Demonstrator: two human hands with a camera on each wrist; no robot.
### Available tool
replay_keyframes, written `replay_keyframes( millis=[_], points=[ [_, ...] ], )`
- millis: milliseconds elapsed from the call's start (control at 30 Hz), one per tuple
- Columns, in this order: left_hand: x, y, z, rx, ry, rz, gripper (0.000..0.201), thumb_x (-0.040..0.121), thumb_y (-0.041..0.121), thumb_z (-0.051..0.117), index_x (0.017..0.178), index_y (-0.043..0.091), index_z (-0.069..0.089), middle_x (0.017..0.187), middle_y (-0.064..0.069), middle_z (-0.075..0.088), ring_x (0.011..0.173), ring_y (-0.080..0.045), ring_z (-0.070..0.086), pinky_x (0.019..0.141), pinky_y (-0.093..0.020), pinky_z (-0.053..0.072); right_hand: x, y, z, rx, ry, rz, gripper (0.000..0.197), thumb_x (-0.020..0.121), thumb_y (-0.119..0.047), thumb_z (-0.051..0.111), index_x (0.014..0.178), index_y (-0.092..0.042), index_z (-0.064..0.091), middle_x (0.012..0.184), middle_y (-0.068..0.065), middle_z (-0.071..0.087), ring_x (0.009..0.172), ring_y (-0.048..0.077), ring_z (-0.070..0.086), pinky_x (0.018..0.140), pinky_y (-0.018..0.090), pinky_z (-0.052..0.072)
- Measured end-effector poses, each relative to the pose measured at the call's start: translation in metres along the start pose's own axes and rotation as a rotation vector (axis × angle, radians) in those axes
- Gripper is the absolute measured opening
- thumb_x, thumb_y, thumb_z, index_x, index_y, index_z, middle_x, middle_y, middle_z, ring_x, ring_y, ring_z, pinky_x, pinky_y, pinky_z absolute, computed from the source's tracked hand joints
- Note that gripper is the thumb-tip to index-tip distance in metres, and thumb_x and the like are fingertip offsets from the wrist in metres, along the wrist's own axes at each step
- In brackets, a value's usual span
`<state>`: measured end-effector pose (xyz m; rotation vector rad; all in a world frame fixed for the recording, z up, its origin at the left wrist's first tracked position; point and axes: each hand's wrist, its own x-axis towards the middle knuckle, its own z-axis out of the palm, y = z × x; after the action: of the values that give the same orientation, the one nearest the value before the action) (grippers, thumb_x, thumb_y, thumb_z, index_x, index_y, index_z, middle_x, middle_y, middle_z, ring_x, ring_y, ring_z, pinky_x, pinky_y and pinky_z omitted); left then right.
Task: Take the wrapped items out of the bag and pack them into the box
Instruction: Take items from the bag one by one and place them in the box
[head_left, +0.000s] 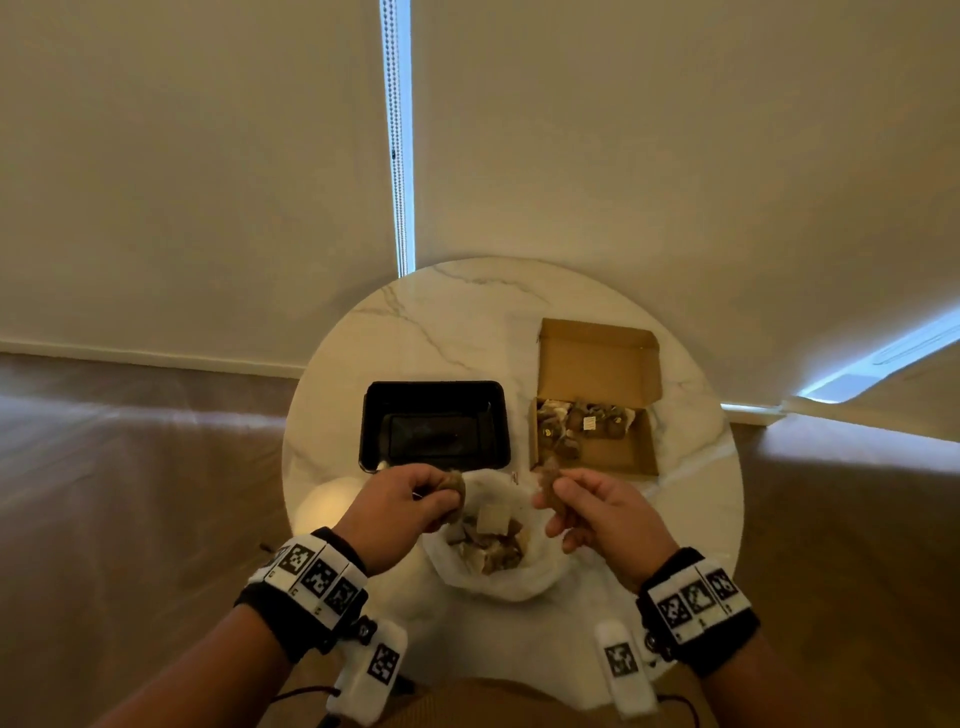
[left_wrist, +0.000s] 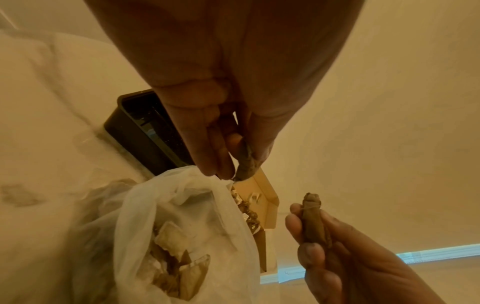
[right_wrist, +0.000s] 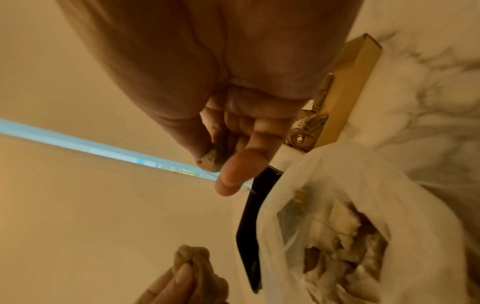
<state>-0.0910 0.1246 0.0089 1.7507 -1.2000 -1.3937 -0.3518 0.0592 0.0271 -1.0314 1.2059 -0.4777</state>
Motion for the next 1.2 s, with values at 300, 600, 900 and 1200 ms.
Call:
replay_keyframes(
  millis=[300, 600, 900, 1200],
  points=[
    [0.002, 0.039, 0.014, -0.019, -0.166, 0.145, 0.008, 0.093, 0.038, 0.071, 0.092, 0.032, 0.075, 0.095, 0.002, 0.076, 0.092, -0.017, 0.073, 0.09, -0.044, 0.061, -0.016, -0.015, -0.002, 0.081, 0.083, -0.166, 0.01, 0.095, -0.007, 0.068, 0.102, -0.001, 0.063, 0.097, 0.029, 0.071, 0.076, 0.029, 0.069, 0.059, 0.034, 0.055],
    [0.004, 0.082, 0.026, -0.147, -0.225, 0.206, 0.004, 0.095, 0.027, 0.073, 0.092, 0.025, 0.075, 0.094, -0.008, 0.076, 0.089, -0.027, 0.071, 0.091, -0.053, 0.06, -0.012, -0.014, 0.016, -0.124, 0.21, -0.486, 0.016, 0.084, -0.016, 0.08, 0.087, -0.019, 0.065, 0.088, 0.005, 0.069, 0.075, 0.019, 0.064, 0.066, 0.032, 0.056],
    [0.008, 0.092, 0.014, -0.234, -0.165, 0.184, 0.019, 0.094, 0.016, 0.067, 0.103, 0.0, 0.071, 0.105, -0.019, 0.076, 0.095, -0.033, 0.072, 0.086, -0.038, 0.061, -0.009, -0.02, 0.012, -0.038, 0.188, -0.487, 0.02, 0.092, -0.006, 0.06, 0.101, -0.023, 0.067, 0.102, -0.001, 0.069, 0.079, 0.024, 0.067, 0.068, 0.034, 0.055],
    [0.013, 0.102, 0.007, -0.366, -0.224, 0.139, 0.034, 0.092, 0.022, 0.068, 0.112, -0.006, 0.067, 0.11, -0.028, 0.073, 0.107, -0.05, 0.068, 0.097, -0.056, 0.056, 0.008, -0.035, 0.024, -0.129, -0.198, -0.317, 0.039, 0.094, 0.0, 0.06, 0.128, -0.018, 0.065, 0.113, 0.011, 0.074, 0.101, 0.023, 0.073, 0.084, 0.041, 0.062]
  ],
)
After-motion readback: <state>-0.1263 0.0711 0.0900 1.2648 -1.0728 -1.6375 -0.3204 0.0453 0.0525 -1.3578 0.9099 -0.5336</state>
